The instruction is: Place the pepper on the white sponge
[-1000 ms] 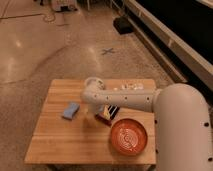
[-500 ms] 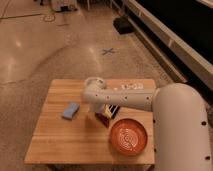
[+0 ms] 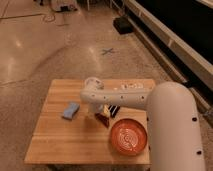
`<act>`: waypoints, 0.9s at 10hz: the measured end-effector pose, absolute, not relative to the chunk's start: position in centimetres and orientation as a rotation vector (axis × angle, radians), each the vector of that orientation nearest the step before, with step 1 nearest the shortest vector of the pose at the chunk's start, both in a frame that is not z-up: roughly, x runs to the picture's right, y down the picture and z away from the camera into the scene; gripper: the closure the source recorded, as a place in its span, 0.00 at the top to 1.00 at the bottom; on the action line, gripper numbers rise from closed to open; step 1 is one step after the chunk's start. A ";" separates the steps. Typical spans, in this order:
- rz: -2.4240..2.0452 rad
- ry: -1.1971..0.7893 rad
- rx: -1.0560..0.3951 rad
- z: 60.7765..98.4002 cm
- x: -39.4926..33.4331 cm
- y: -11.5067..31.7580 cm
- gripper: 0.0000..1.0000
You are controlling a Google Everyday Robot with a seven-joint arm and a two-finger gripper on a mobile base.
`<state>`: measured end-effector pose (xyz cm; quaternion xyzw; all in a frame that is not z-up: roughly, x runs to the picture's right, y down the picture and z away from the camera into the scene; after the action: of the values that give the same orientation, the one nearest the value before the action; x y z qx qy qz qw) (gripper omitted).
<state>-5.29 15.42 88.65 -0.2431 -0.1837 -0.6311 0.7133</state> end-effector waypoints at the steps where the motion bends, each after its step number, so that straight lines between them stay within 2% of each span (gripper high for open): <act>1: -1.404 -0.412 -0.539 88.7 -5.6 15.5 0.79; 3: -1.401 -0.418 -0.542 88.7 -5.8 15.7 0.64; 6: -1.393 -0.412 -0.538 88.5 -6.5 15.4 0.33; 7: -1.401 -0.401 -0.526 87.7 -7.0 14.2 0.20; 9: -1.409 -0.387 -0.514 85.8 -8.0 12.0 0.03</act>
<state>-7.96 11.97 85.82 -0.2322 -0.1748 -0.6362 0.7147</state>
